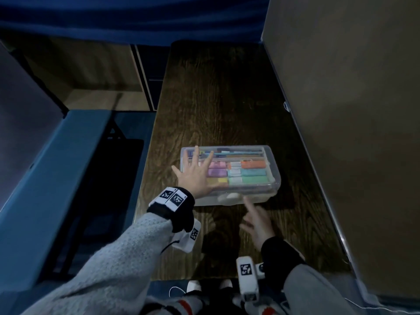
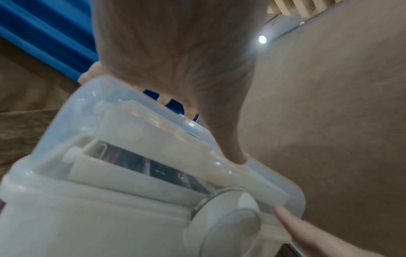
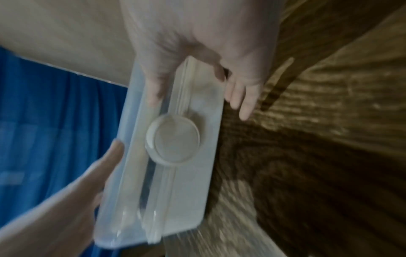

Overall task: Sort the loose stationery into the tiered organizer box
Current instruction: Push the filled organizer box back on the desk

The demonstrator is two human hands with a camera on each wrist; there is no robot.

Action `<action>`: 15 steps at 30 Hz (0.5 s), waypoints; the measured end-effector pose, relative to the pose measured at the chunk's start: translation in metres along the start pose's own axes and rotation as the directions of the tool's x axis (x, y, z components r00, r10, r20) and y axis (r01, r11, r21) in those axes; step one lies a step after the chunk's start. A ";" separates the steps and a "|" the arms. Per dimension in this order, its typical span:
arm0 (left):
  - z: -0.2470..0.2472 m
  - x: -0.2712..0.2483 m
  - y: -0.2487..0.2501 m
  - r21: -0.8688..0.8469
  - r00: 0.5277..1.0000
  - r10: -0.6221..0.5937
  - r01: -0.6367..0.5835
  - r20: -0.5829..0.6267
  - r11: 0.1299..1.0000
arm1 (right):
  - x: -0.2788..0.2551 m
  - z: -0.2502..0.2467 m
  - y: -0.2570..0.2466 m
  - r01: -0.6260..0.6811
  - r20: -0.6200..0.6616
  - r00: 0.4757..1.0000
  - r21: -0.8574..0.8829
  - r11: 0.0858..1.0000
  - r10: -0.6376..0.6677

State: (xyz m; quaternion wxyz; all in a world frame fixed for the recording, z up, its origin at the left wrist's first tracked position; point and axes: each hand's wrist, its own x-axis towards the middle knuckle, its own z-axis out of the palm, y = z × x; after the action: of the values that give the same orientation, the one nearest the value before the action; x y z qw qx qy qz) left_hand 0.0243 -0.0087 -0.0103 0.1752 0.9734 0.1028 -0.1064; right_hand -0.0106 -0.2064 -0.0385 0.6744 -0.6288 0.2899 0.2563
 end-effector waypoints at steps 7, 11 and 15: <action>0.004 0.006 -0.006 0.000 1.000 -0.008 0.008 -0.029 1.000 | 0.015 0.029 0.007 -0.188 0.368 0.913 0.002 0.982 0.175; 0.003 0.006 -0.006 0.011 1.000 -0.014 0.014 -0.022 1.000 | 0.017 0.030 0.012 -0.239 0.355 0.919 0.154 0.959 0.172; 0.004 0.007 -0.005 0.016 1.000 -0.020 0.020 -0.014 1.000 | 0.018 0.025 0.011 -0.254 0.367 0.917 0.236 0.938 0.156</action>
State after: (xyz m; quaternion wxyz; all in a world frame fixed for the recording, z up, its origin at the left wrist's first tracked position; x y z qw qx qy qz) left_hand 0.0288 -0.0042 -0.0168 0.1653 0.9744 0.1129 -0.1021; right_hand -0.0040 -0.1805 -0.0581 0.7652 -0.4389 0.2665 0.3882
